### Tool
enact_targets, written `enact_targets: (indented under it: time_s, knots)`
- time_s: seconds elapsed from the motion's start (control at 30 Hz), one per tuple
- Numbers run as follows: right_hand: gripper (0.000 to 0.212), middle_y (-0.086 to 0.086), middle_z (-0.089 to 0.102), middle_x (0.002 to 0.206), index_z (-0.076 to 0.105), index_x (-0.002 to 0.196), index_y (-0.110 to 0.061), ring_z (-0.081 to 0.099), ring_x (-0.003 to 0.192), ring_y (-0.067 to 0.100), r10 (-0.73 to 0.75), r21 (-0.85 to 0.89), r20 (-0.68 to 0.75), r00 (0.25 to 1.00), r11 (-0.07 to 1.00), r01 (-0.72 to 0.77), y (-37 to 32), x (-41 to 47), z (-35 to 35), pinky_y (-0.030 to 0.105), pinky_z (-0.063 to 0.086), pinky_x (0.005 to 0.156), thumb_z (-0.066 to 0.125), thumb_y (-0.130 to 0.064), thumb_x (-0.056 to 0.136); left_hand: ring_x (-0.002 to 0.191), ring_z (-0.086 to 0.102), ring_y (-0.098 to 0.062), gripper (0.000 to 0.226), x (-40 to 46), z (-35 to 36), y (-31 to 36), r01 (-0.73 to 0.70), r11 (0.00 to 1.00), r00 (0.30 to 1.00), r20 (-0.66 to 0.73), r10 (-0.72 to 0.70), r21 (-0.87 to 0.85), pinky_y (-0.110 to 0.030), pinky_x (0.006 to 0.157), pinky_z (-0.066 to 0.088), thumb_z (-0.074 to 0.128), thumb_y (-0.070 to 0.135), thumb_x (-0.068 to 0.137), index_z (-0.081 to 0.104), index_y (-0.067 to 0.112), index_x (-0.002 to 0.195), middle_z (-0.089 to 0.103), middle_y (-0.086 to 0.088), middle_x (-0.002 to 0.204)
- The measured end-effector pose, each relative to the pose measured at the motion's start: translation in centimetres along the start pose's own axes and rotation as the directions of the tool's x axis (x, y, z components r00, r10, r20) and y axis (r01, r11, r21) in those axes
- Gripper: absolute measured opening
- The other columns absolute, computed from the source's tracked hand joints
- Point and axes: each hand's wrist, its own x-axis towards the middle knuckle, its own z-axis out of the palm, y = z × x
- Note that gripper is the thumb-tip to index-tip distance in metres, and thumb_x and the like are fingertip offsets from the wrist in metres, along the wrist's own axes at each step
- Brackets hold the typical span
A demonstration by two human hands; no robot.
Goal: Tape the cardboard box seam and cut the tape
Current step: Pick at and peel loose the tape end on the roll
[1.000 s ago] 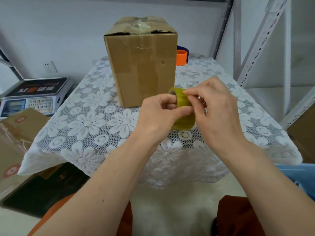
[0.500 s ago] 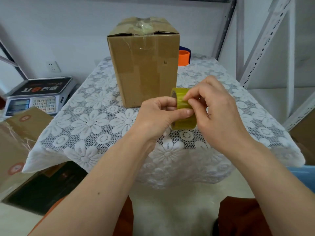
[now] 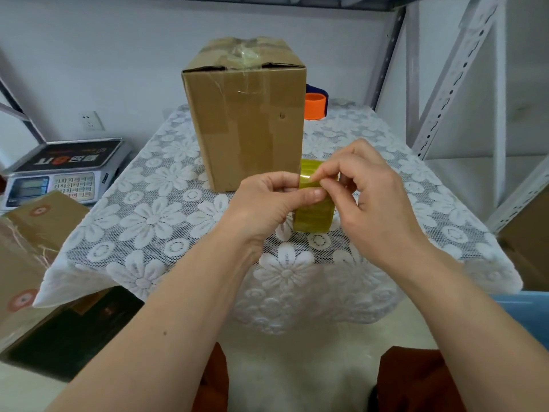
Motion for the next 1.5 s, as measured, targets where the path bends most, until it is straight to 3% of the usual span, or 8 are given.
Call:
enact_targets:
  time_s: [0.17, 0.33, 0.57, 0.73, 0.83, 1.1, 1.33, 1.5]
  knots:
    - [0.013, 0.001, 0.055, 0.088, 0.07, 0.091, -0.014, 0.051, 0.082, 0.016, -0.006, -0.002, -0.103, 0.995, 1.0, 0.006, 0.5, 0.1, 0.1, 0.029, 0.045, 0.073, 0.06, -0.006, 0.087, 0.088, 0.069, -0.029, 0.022, 0.4, 0.3, -0.2, 0.004, 0.999, 0.998, 0.054, -0.007, 0.053, -0.047, 0.088, 0.054, 0.077, 0.018, 0.075, 0.07, 0.006, 0.093, 0.073, -0.015, 0.09]
    - [0.049, -0.002, 0.054, 0.089, 0.052, 0.132, -0.019, 0.049, 0.084, 0.014, -0.027, -0.081, -0.088, 0.996, 0.996, 0.019, 0.5, 0.0, 0.1, 0.025, 0.044, 0.076, 0.058, -0.003, 0.086, 0.086, 0.066, -0.025, 0.031, 0.5, 0.7, -0.3, 0.018, 1.0, 0.984, 0.175, -0.019, 0.007, -0.038, 0.077, 0.055, 0.063, 0.01, 0.088, 0.056, -0.004, 0.115, 0.068, -0.017, 0.096]
    - [0.013, -0.001, 0.05, 0.094, 0.069, 0.09, -0.012, 0.052, 0.093, 0.02, 0.076, -0.113, -0.175, 0.982, 0.989, -0.097, 0.8, 0.1, 0.2, 0.037, 0.049, 0.073, 0.062, -0.021, 0.085, 0.078, 0.066, -0.024, 0.018, 0.3, 1.3, -0.7, -0.033, 0.999, 0.996, 0.084, 0.034, -0.006, -0.04, 0.071, 0.055, 0.063, 0.008, 0.087, 0.057, 0.007, 0.105, 0.069, -0.012, 0.087]
    - [0.009, 0.002, 0.058, 0.091, 0.066, 0.085, -0.008, 0.055, 0.088, 0.02, 0.0, -0.166, -0.178, 0.984, 0.986, -0.03, 0.8, -0.2, 0.0, 0.033, 0.047, 0.074, 0.058, -0.012, 0.087, 0.074, 0.068, -0.012, 0.016, -0.2, 0.8, -0.3, -0.072, 0.99, 0.997, 0.011, 0.071, 0.124, -0.025, 0.073, 0.056, 0.073, 0.015, 0.08, 0.07, 0.006, 0.092, 0.074, -0.007, 0.082]
    - [0.012, 0.005, 0.06, 0.089, 0.066, 0.084, -0.006, 0.056, 0.086, 0.022, -0.051, -0.208, -0.172, 0.984, 0.978, 0.015, 0.8, -0.2, 0.1, 0.034, 0.047, 0.072, 0.056, -0.011, 0.088, 0.05, 0.057, 0.004, 0.013, -0.2, 0.5, -0.1, -0.106, 0.977, 0.991, -0.066, 0.12, 0.186, -0.008, 0.05, 0.043, 0.077, 0.02, 0.076, 0.072, 0.008, 0.08, 0.066, 0.009, 0.057]
    - [0.014, 0.006, 0.061, 0.09, 0.064, 0.084, -0.005, 0.057, 0.086, 0.023, -0.115, -0.281, -0.12, 0.986, 0.957, 0.077, 1.0, 0.0, 0.2, 0.036, 0.047, 0.071, 0.053, -0.013, 0.089, 0.032, 0.044, -0.006, 0.015, 0.4, 0.8, -0.4, 0.008, 0.995, 0.997, -0.071, -0.001, 0.099, -0.016, 0.032, 0.036, 0.07, 0.014, 0.084, 0.059, 0.009, 0.075, 0.053, 0.006, 0.04]
    - [0.013, 0.007, 0.064, 0.095, 0.061, 0.086, -0.008, 0.057, 0.091, 0.023, -0.106, -0.225, -0.087, 0.991, 0.971, 0.084, 1.3, -0.3, 0.4, 0.03, 0.042, 0.078, 0.049, -0.015, 0.09, 0.035, 0.054, -0.006, 0.013, 0.2, 1.1, -0.3, 0.006, 0.999, 0.997, -0.074, -0.009, -0.044, -0.018, 0.034, 0.045, 0.07, 0.012, 0.083, 0.057, 0.007, 0.082, 0.063, 0.002, 0.049]
    - [0.018, 0.007, 0.067, 0.096, 0.065, 0.09, -0.007, 0.059, 0.092, 0.025, -0.084, -0.205, -0.126, 0.988, 0.977, 0.057, 1.3, -0.4, 0.4, 0.036, 0.046, 0.08, 0.048, -0.013, 0.093, 0.039, 0.057, -0.014, 0.042, 0.1, 1.1, 0.0, -0.206, 0.968, 0.958, -0.17, 0.229, 0.145, -0.023, 0.036, 0.046, 0.071, 0.006, 0.082, 0.044, 0.015, 0.112, 0.069, -0.011, 0.078]
